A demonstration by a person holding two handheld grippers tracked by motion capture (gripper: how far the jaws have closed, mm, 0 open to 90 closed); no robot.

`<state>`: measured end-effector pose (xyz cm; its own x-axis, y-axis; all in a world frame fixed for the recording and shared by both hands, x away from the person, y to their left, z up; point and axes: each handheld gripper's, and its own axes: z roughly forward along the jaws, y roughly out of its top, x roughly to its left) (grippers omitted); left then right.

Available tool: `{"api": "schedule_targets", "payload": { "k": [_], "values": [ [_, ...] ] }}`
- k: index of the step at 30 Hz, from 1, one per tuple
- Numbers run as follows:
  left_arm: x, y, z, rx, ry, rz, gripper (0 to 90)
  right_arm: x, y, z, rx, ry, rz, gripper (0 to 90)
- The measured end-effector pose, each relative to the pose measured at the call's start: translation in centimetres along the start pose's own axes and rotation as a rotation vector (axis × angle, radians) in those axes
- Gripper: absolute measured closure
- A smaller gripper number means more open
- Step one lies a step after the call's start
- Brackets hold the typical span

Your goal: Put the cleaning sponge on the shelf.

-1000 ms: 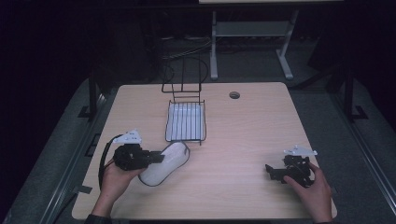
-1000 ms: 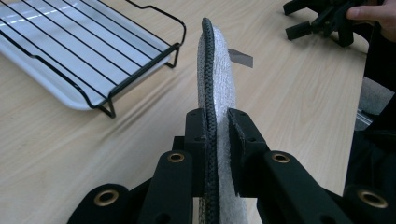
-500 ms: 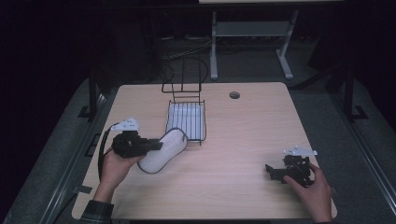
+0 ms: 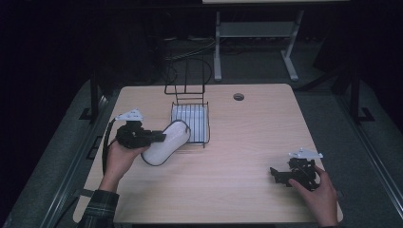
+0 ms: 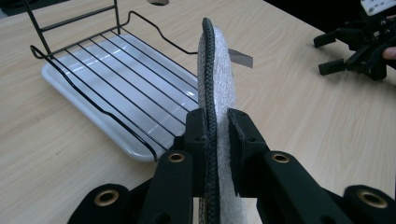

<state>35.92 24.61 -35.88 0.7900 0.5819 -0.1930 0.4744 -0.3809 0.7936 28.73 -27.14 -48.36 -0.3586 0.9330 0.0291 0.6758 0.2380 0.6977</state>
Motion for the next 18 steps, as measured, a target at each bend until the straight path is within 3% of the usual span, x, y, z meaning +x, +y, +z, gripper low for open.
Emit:
{"api": "schedule_targets", "payload": {
  "k": [18],
  "values": [
    [2.7, 2.4, 1.5, -0.012, 0.027, -0.022, 78.8, 0.0, 0.0, 0.0, 0.002, -0.002, 0.002, 0.2]
  ]
}}
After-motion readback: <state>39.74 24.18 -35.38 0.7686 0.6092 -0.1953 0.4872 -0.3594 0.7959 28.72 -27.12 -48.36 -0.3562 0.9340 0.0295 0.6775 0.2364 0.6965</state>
